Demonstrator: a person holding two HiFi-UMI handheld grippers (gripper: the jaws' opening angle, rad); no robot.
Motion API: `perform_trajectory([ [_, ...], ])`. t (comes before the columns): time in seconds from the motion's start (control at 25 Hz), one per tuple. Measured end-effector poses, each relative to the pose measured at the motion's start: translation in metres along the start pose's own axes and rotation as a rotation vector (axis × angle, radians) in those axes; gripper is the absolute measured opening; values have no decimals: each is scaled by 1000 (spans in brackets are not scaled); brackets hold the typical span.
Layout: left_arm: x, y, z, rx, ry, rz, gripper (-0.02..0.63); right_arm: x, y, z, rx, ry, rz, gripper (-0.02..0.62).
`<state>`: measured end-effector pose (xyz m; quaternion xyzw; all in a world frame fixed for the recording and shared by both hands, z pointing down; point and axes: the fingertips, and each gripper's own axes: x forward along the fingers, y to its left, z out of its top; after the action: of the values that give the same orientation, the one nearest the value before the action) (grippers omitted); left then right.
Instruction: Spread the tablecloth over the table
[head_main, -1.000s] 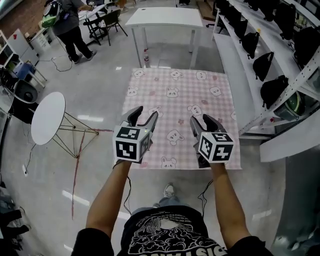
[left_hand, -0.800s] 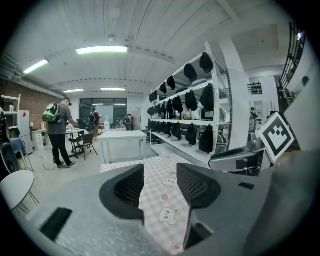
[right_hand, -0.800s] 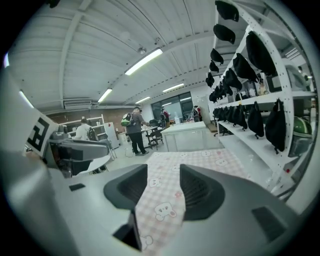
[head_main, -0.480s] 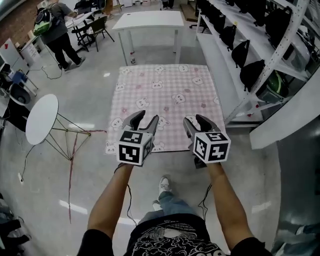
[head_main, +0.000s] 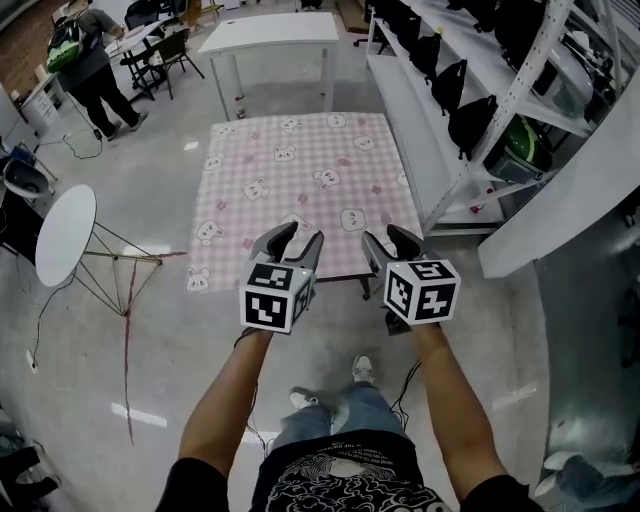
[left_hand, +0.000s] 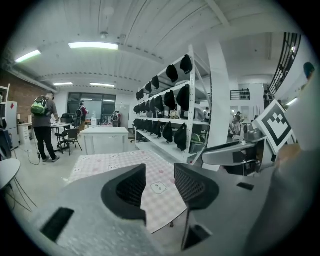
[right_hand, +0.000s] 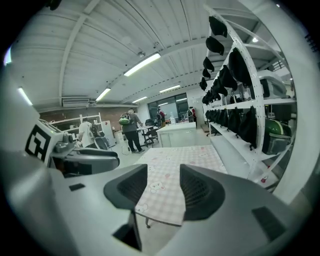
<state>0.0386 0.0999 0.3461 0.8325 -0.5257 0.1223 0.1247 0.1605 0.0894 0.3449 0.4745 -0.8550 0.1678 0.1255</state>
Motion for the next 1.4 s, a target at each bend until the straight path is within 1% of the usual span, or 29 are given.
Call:
perform_trajectory([
  [0.12,13,-18,-2,-14,1,-18,178,-8,-18,-8,6,14,-8,202],
  [0.28,41,-49,-4,-4,25,-54,178,-11,-52,-19,21,35,-10,202],
  [0.56,113,-90,-12,-10,51,-37,178,2,-142,-38,30,91,6,202],
  [0.68,143,-102,-17,-31,69,-23,178,17,-178,-50,32,129,25,202],
  [0.8,176,-106,-23,-40,85,-3,178,41,-211,-64,42,163,49,202],
  [0.96,212,-108,-40,-64,110,21,178,73,-240,-88,51,208,84,202],
  [1.16,249,-109,-66,-86,152,43,178,111,-264,-127,61,284,137,202],
  [1.28,264,-106,-81,-104,172,44,178,128,-275,-152,64,335,146,202],
  [1.4,270,-102,-101,-125,202,55,178,138,-280,-174,102,375,153,196],
])
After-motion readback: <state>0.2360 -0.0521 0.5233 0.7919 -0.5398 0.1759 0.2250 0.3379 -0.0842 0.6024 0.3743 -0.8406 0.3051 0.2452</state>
